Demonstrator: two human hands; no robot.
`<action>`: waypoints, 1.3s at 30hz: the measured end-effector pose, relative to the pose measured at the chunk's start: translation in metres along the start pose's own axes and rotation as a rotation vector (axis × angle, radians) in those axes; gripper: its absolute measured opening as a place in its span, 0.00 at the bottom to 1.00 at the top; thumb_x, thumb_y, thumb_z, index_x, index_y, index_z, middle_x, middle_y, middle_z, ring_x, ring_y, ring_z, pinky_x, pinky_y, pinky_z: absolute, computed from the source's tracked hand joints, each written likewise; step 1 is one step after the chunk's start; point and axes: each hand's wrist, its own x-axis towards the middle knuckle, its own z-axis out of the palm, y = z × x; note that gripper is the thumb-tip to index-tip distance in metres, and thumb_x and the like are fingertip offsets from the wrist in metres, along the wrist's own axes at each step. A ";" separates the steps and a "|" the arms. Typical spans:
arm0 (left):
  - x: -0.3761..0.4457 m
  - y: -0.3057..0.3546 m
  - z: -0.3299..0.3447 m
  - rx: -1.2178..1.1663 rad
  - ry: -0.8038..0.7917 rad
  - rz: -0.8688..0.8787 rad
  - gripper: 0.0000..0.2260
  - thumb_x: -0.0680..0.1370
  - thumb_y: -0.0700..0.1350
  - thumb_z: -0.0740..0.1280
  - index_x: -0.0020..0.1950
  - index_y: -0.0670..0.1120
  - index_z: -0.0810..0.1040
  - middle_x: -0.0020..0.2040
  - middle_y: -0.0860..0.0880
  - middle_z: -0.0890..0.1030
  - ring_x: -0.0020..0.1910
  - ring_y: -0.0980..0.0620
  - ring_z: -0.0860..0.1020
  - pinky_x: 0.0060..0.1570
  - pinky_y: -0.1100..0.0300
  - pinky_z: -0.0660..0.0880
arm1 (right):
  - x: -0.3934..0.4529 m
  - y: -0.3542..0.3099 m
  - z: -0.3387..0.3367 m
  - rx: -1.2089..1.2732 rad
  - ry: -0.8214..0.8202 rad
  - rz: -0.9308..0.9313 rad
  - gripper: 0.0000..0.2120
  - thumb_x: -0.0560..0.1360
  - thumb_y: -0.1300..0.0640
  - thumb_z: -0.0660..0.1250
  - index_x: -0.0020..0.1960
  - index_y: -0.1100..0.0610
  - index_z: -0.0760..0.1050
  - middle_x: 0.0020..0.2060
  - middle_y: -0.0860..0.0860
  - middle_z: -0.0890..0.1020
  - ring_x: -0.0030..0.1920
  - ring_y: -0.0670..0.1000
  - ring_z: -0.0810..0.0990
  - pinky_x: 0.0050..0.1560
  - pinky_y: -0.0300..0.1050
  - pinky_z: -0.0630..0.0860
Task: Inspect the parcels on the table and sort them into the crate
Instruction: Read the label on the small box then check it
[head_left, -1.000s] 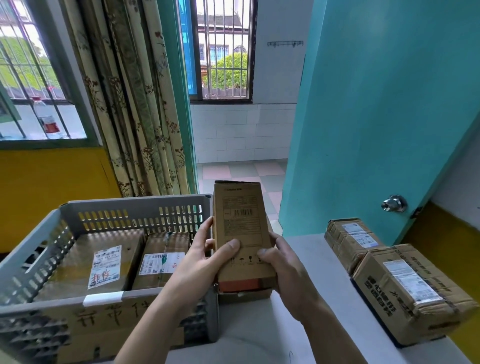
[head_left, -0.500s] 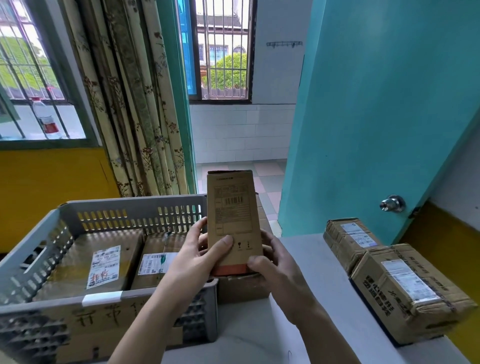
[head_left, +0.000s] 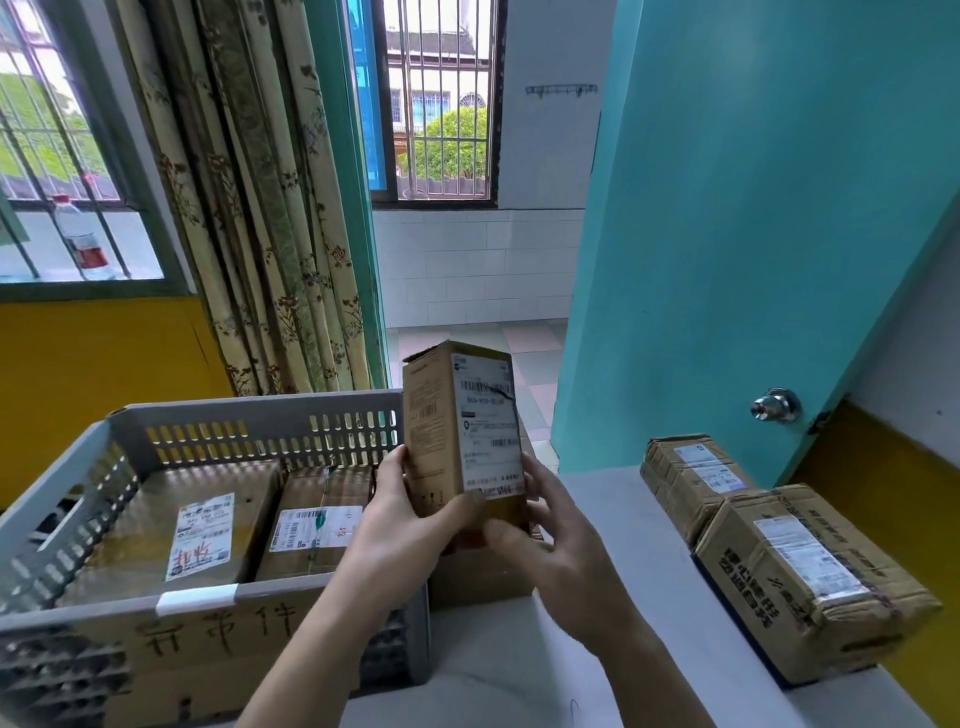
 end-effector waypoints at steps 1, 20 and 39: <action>0.001 -0.002 -0.001 -0.043 -0.016 -0.019 0.34 0.75 0.52 0.76 0.77 0.56 0.63 0.57 0.59 0.81 0.55 0.57 0.82 0.48 0.63 0.79 | 0.000 0.001 -0.004 0.069 0.019 0.016 0.25 0.73 0.47 0.71 0.67 0.35 0.69 0.57 0.32 0.80 0.59 0.39 0.80 0.52 0.36 0.80; 0.005 -0.003 0.005 -0.482 -0.138 -0.202 0.30 0.72 0.63 0.70 0.70 0.51 0.73 0.59 0.40 0.85 0.52 0.37 0.86 0.49 0.37 0.83 | -0.001 0.006 -0.003 0.140 -0.006 -0.108 0.29 0.77 0.41 0.65 0.76 0.39 0.62 0.66 0.36 0.77 0.67 0.45 0.77 0.58 0.44 0.81; 0.000 -0.008 0.006 0.042 -0.006 0.139 0.23 0.75 0.63 0.65 0.64 0.50 0.77 0.54 0.56 0.85 0.49 0.67 0.82 0.43 0.72 0.77 | 0.007 0.007 -0.002 -0.186 0.178 -0.089 0.25 0.78 0.43 0.60 0.74 0.43 0.69 0.59 0.38 0.81 0.58 0.35 0.79 0.52 0.31 0.79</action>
